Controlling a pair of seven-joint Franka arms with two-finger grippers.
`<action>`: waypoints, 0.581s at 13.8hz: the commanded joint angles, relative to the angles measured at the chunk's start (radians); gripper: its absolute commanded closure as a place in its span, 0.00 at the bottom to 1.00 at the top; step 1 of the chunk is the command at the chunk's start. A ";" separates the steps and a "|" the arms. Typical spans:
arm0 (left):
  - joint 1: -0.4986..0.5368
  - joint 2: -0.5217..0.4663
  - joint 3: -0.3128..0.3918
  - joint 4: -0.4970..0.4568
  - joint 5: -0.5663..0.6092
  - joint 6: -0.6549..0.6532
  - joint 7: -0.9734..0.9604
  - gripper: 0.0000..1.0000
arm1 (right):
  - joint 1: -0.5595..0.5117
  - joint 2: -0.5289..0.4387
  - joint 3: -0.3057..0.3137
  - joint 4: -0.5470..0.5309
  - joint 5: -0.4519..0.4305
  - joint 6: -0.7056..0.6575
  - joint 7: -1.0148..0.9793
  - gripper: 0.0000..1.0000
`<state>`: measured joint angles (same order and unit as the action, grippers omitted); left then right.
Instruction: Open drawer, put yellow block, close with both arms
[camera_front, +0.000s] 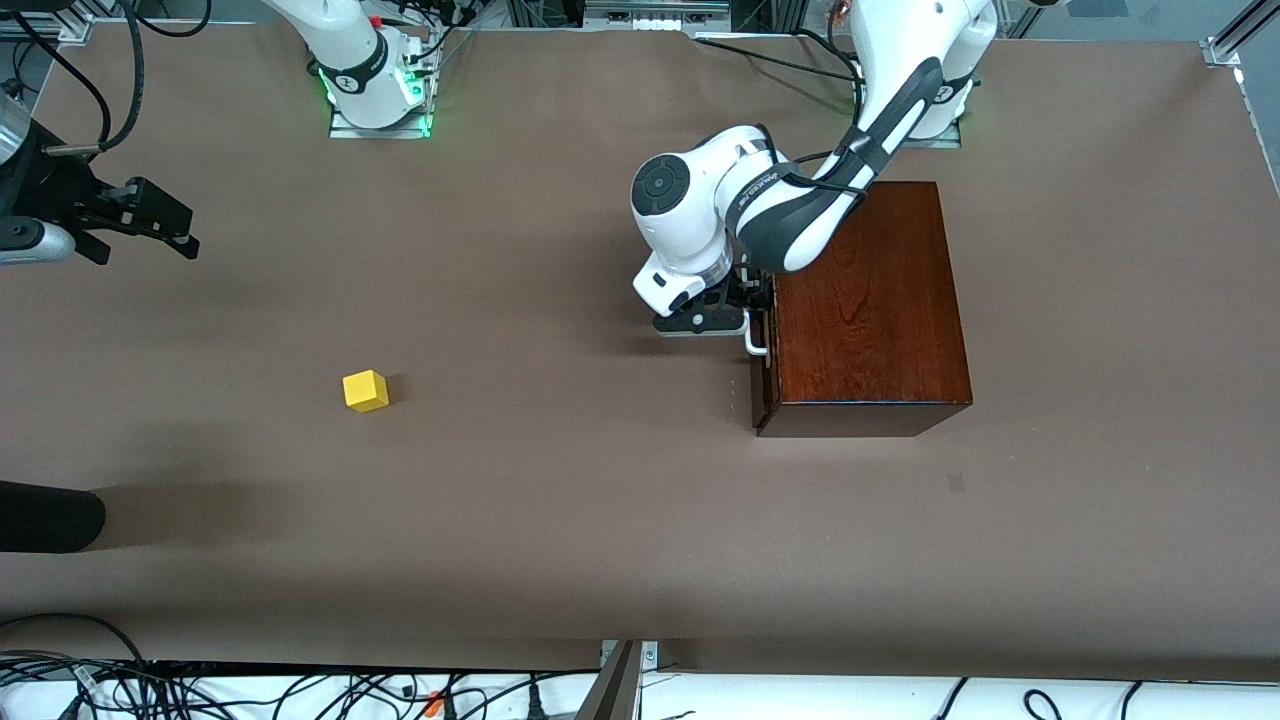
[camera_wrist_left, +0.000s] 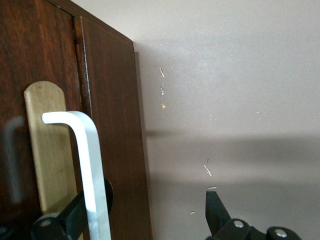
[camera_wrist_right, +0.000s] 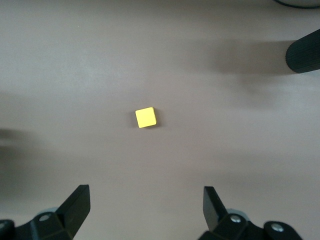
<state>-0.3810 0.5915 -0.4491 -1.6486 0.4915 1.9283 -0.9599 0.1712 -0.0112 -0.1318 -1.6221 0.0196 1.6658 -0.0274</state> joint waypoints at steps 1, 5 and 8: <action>-0.015 0.002 -0.006 0.013 0.025 0.001 -0.029 0.00 | -0.012 0.007 0.004 0.018 0.019 -0.015 -0.016 0.00; -0.030 0.008 -0.006 0.020 0.016 0.004 -0.048 0.00 | -0.012 0.005 0.004 0.018 0.019 -0.015 -0.016 0.00; -0.055 0.034 -0.008 0.065 0.015 0.003 -0.063 0.00 | -0.012 0.005 0.004 0.018 0.019 -0.015 -0.016 0.00</action>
<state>-0.3991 0.5930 -0.4534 -1.6430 0.4922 1.9290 -0.9913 0.1712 -0.0112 -0.1317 -1.6221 0.0196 1.6658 -0.0274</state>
